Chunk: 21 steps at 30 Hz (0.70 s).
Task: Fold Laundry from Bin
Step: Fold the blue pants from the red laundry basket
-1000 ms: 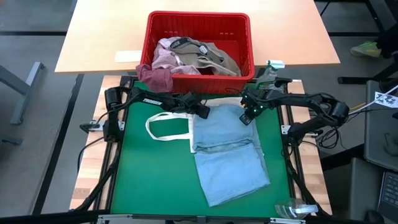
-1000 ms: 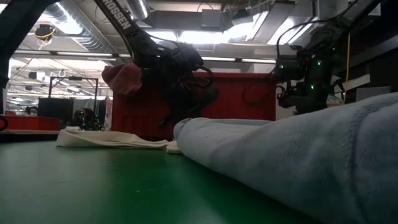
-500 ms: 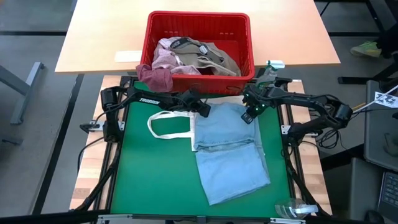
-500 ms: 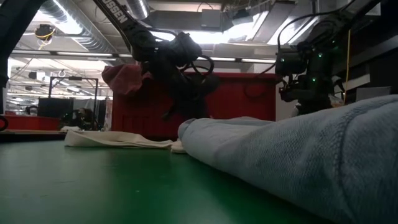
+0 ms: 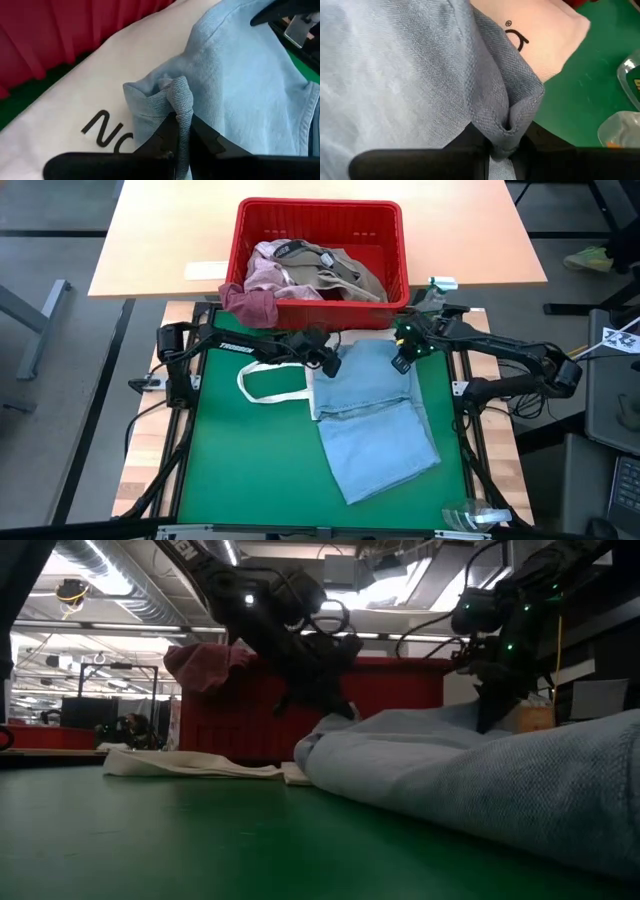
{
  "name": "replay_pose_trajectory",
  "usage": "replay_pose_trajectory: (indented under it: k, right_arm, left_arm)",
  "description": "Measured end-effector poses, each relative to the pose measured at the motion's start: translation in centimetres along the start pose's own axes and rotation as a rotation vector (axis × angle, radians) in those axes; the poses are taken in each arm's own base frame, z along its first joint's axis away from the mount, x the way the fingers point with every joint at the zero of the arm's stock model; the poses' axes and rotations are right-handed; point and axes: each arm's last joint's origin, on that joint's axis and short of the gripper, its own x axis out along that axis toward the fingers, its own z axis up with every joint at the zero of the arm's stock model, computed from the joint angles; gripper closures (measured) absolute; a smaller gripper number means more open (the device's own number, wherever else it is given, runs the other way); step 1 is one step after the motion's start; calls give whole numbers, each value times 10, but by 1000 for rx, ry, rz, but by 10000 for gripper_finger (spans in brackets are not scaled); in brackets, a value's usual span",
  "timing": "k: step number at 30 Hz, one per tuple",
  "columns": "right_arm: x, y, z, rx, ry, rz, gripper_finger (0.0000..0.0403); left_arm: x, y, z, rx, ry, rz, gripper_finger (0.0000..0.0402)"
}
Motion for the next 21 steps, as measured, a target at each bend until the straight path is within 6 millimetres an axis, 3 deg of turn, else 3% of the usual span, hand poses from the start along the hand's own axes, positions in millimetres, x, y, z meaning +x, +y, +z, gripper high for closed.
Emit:
replay_pose_trajectory:
  k: [6, 10, 21]
  right_arm:
    - [-21, 0, -5, -30, -74, 9, 351]
    - [-36, 3, -12, -49, -106, 90, 351]
    - [-76, 40, -44, -250, -174, 243, 350]
  left_arm:
    - [-21, -21, 6, 86, -61, -42, 384]
    - [-29, -38, -1, 139, -63, -78, 384]
    - [-53, -91, -30, 289, -108, -189, 384]
